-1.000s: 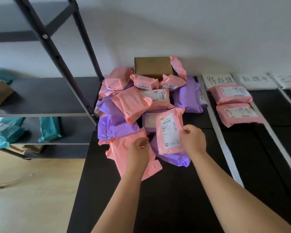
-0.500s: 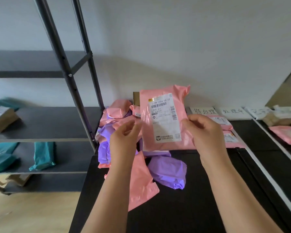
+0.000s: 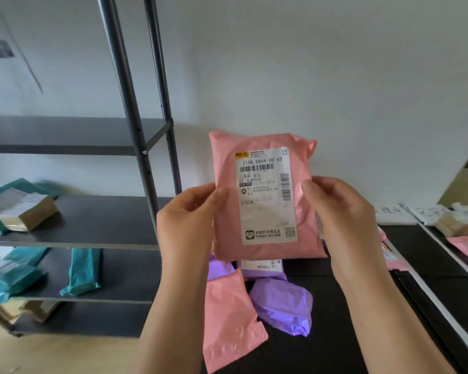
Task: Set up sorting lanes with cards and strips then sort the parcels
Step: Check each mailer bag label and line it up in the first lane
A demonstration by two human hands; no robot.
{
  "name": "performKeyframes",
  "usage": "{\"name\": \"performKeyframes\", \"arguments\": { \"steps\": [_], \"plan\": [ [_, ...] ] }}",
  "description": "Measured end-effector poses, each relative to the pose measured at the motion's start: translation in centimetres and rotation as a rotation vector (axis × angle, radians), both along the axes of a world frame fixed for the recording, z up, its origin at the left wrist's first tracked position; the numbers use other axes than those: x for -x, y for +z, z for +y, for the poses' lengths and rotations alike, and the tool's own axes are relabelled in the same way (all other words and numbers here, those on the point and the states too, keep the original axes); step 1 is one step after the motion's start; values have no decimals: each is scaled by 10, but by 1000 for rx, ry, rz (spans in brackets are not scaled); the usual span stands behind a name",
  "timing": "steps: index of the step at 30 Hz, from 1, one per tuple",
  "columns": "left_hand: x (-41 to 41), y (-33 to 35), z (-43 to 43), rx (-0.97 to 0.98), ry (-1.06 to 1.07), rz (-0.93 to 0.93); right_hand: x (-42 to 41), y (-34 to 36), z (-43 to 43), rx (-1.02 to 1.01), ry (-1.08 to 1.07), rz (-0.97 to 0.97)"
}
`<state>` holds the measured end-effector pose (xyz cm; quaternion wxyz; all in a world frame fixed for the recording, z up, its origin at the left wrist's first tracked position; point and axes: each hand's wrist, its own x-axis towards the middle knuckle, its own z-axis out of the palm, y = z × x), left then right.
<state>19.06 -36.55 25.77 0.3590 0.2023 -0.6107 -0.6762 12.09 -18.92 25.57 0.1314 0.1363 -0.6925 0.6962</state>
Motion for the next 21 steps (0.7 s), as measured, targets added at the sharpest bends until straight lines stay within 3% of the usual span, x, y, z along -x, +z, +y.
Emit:
{"name": "performKeyframes", "arguments": {
  "steps": [7,21],
  "plan": [
    [-13,16,8,16,-115,28,-15,25,6,8,-49,126],
    [-40,34,20,39,-11,230,-41,27,12,71,3,165]
  ]
}}
